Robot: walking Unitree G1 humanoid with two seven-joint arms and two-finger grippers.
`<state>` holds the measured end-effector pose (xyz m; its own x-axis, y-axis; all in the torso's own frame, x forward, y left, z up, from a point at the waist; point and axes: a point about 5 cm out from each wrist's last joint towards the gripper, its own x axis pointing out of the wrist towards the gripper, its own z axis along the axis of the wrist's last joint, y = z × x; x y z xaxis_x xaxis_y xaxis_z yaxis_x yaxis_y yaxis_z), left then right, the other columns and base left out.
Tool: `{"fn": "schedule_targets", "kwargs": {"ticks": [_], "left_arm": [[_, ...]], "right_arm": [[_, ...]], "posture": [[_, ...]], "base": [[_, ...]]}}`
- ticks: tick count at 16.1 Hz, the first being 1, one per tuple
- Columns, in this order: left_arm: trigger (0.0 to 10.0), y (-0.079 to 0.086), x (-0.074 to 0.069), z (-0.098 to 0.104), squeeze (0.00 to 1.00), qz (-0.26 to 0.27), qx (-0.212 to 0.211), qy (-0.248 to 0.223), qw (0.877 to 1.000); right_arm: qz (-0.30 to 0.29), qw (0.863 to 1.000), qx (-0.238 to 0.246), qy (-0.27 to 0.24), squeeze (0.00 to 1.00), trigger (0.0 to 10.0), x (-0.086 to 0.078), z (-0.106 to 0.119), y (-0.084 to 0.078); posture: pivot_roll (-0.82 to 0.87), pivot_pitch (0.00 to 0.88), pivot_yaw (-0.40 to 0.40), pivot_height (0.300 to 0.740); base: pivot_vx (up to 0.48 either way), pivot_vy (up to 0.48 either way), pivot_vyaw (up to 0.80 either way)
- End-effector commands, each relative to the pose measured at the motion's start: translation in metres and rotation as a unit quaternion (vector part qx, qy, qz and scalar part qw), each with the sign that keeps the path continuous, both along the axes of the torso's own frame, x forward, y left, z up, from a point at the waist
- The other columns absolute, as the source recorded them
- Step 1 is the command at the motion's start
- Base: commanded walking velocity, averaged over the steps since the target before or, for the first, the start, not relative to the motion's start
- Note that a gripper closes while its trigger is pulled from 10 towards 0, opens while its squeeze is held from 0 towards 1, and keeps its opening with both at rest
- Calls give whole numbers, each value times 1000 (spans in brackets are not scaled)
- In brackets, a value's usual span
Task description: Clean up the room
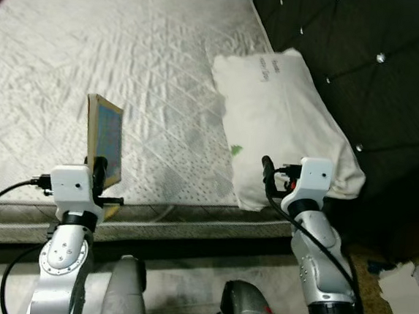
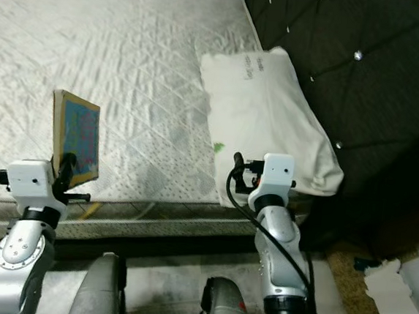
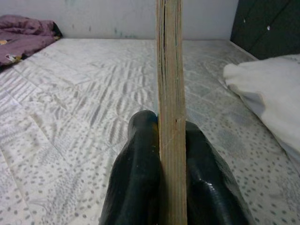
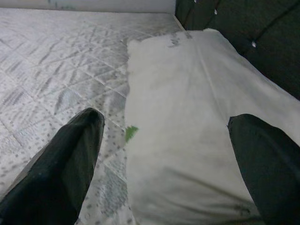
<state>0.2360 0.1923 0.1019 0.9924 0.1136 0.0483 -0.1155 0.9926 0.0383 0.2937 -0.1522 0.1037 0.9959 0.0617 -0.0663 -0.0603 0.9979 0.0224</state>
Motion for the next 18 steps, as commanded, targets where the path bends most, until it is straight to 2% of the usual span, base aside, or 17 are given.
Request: {"fn": "schedule_targets", "kwargs": {"ticks": [1,8,15,18], "left_arm": [[10000,-1,2,12,0,-8,2,-26,1000],[10000,-4,4,12,0,-18,2,-26,999],[10000,-6,6,11,0,-26,1,-25,999],[10000,-7,7,11,0,-28,-2,-22,999]], "right_arm": [[7,1000,-3,-8,0,10000,1,6,2],[12,1000,-3,-9,0,10000,2,6,4],[15,1000,-3,-10,0,10000,3,6,6],[17,1000,-5,-10,0,10000,3,5,7]], "posture": [[-66,94,-44,655],[-66,86,-41,655],[-64,82,-41,655],[-62,83,-39,655]], "base": [[315,0,0],[346,0,0],[466,0,0],[0,0,0]]}}
